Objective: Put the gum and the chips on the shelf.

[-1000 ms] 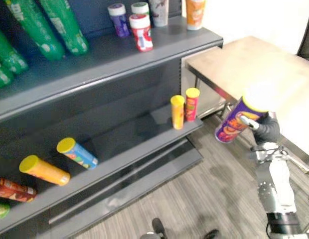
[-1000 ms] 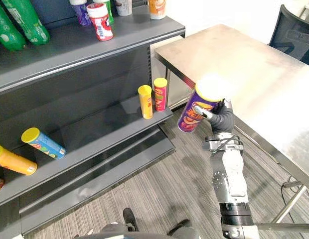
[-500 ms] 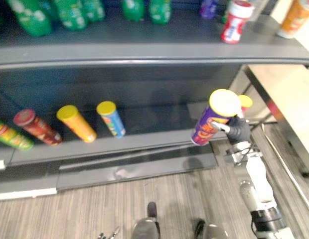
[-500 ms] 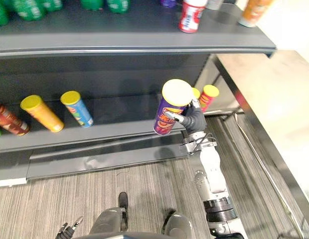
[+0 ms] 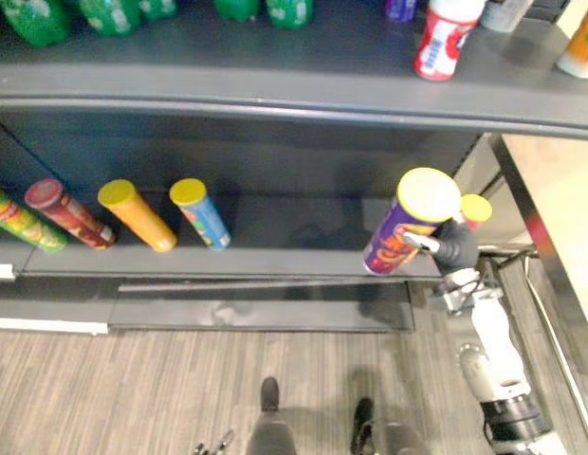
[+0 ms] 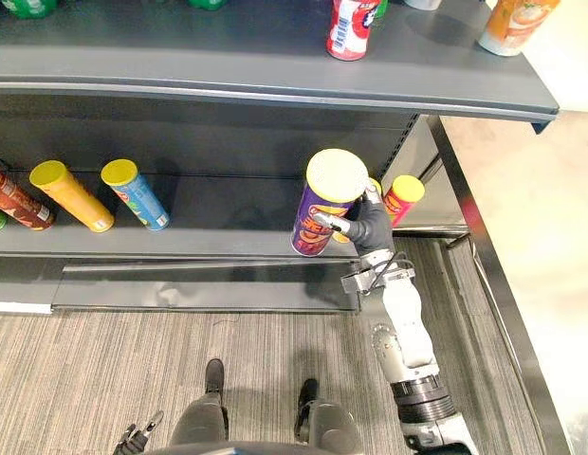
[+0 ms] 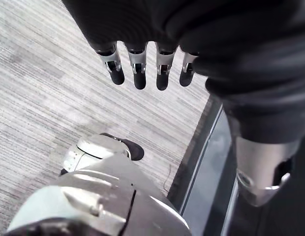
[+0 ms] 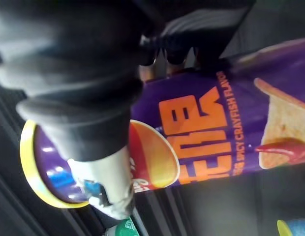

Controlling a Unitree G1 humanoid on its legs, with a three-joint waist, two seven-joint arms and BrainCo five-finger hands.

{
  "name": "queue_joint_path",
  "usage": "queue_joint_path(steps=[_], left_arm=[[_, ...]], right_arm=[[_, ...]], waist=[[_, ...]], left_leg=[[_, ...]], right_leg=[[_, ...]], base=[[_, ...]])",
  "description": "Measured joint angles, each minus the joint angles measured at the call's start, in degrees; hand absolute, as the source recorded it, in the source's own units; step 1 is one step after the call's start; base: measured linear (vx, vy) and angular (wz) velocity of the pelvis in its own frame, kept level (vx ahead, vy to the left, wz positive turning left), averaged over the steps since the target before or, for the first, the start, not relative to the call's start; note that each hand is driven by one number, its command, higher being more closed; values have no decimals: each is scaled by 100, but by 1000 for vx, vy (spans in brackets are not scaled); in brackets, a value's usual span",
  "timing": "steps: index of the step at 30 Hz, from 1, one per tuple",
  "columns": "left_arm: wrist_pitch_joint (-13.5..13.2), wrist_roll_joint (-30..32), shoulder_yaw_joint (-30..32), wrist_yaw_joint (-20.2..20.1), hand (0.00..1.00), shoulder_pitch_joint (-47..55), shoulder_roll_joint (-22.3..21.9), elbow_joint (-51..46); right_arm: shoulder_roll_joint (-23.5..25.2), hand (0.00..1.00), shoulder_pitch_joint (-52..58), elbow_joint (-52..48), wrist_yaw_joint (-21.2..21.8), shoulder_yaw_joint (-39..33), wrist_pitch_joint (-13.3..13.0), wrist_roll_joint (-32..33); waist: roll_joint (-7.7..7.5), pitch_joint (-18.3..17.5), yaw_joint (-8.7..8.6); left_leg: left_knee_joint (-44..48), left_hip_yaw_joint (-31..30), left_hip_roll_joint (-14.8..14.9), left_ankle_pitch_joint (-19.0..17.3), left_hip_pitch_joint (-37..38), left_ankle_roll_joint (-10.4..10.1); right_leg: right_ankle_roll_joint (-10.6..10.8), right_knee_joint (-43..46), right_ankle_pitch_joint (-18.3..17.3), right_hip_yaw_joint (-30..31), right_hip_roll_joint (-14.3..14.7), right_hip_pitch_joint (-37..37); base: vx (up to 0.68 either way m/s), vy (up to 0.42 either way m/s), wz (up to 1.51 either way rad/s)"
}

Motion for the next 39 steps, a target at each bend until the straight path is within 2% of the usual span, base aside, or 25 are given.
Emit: queue_joint_path(steps=[2,8,11,17,20,26,32,39], left_arm=[[-11,-105,-42,2,0,-12,-10,-3],[-24,-101,-272,16,0,-37,-21,-85],[-26,-88,-428,32,0,-103,8,-118],[-202,-94,-924,78,0,-506,88,-361],[-248,-94,-1119,89,0,-783,118,-729],[-339,-99,-1512,65,0,-1230,133,-1338],[-329,-104,-1964,13,0,-1392,111,-1513],[-209,-119,-2034,8,0,-1381,-53,-1726]], right_arm=[[1,100,16,71,1,13,0,-2],[28,100,350,280,1,161,0,-23],[41,100,373,501,-7,440,2,-113],[58,100,-13,1255,-166,719,-10,-320],[77,100,-660,1700,-537,709,-83,-612],[229,100,-2031,2572,-1308,412,-340,-1052],[227,100,-2722,3364,-1960,134,-416,-1268],[271,100,-3271,3408,-2716,-44,-592,-1470]], waist=[[19,-2,-12],[224,-41,-15],[304,-42,-25],[463,66,0],[555,307,9],[699,1060,67],[867,1233,312],[898,1343,383]], left_leg=[[-10,2,-47,10,-4,13],[-314,94,-218,159,105,74],[-371,551,-227,124,106,119],[-402,658,-356,233,-71,203],[-329,626,-428,325,-215,290],[396,465,-485,144,-730,308],[717,318,-484,105,-1135,296],[767,366,-475,158,-1425,300]], right_leg=[[20,2,-38,-75,-54,36],[144,-2,-122,-350,-297,204],[213,-4,-114,-367,-398,196],[333,6,-57,-333,-549,21],[355,181,-42,-336,-619,-151],[292,902,-282,-323,-810,-573],[204,1500,-524,-362,-923,-1029],[148,1970,-687,-351,-1102,-1490]], base=[[70,19,23],[11,56,29],[-26,74,11],[12,44,5],[23,17,7],[-60,-2,11],[-63,-59,12],[-6,-88,4]])
